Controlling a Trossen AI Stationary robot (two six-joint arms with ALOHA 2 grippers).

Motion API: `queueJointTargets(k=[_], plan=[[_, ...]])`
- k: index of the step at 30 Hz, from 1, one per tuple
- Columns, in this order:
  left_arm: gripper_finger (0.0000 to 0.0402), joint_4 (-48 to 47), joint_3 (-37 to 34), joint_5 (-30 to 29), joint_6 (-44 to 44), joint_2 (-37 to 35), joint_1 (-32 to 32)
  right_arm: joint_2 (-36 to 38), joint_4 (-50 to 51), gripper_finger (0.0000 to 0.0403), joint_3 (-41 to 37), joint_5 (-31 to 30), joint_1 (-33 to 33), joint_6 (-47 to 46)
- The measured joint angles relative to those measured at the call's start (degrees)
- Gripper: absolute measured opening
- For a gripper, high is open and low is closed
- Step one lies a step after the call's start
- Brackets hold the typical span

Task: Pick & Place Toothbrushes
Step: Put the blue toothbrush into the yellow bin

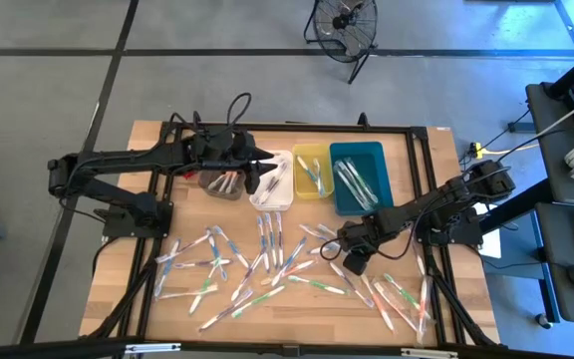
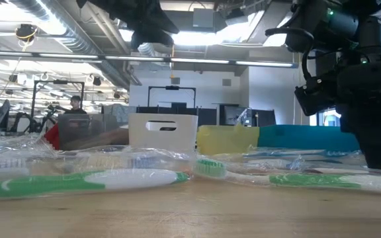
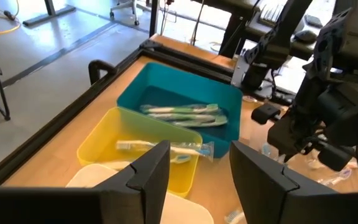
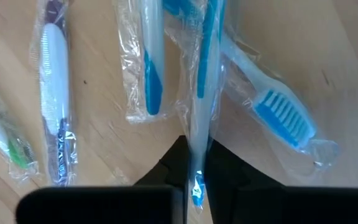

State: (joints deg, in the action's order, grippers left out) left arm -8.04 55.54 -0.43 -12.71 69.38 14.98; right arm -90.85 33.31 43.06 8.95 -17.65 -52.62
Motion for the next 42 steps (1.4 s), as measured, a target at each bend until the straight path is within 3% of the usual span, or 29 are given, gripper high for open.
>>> queueJointTargets(k=[9,18,25,31,42], plan=[[0.0158,-0.07,-0.93,-0.02,0.00,0.01,-1.56,-0.31,7.01,0.0022,6.64,-1.04,-0.02,2.10],[0.0155,-0.15,-0.95,-0.02,0.00,0.01,-5.94,-0.20,25.36,0.0022,18.14,-3.65,-0.05,3.81],[0.0155,-1.66,-0.97,-0.09,-0.09,0.01,-10.72,-0.11,36.69,0.0022,27.72,-9.20,0.48,5.82],[0.0155,0.19,-0.97,-1.67,-0.53,0.01,-15.66,-0.09,41.29,0.0022,33.48,-11.50,6.69,9.78],[0.0155,0.14,-0.97,-12.03,-0.14,0.01,-23.44,-0.09,43.26,0.0022,35.70,-5.29,20.46,18.44]])
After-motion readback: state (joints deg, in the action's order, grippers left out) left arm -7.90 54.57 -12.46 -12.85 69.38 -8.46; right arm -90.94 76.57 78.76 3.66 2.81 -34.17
